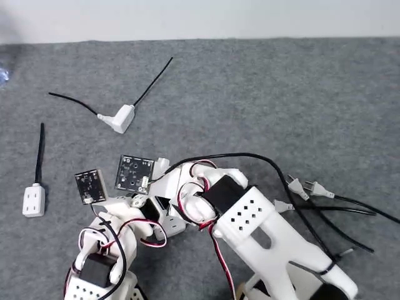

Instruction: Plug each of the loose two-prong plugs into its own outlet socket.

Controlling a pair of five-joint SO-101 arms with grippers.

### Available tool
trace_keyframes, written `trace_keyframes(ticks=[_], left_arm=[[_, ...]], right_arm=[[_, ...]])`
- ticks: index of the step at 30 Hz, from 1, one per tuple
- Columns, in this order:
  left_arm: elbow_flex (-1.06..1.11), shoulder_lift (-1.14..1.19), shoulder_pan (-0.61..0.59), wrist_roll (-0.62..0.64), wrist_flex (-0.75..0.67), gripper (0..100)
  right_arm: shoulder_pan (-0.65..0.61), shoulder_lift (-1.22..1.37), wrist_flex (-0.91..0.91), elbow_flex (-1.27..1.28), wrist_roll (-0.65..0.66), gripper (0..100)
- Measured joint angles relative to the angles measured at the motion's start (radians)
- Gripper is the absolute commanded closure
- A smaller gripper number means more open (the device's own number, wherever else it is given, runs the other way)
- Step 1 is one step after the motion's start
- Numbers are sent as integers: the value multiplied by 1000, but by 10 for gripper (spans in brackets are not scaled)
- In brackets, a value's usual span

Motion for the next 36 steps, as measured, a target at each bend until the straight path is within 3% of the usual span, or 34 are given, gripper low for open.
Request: trace_keyframes(ticks=[12, 25, 32, 36], left_arm=[[2, 0, -34, 0, -2, 784], [9, 2, -680, -34, 8, 783], [9, 2, -746, -206, 198, 783], [9, 2, -744, -267, 236, 783]], right_arm=[[60, 0, -5, -3, 26, 990], [-31, -11, -21, -5, 75, 990], [-107, 129, -14, -5, 140, 990], [-161, 147, -12, -5, 189, 990]])
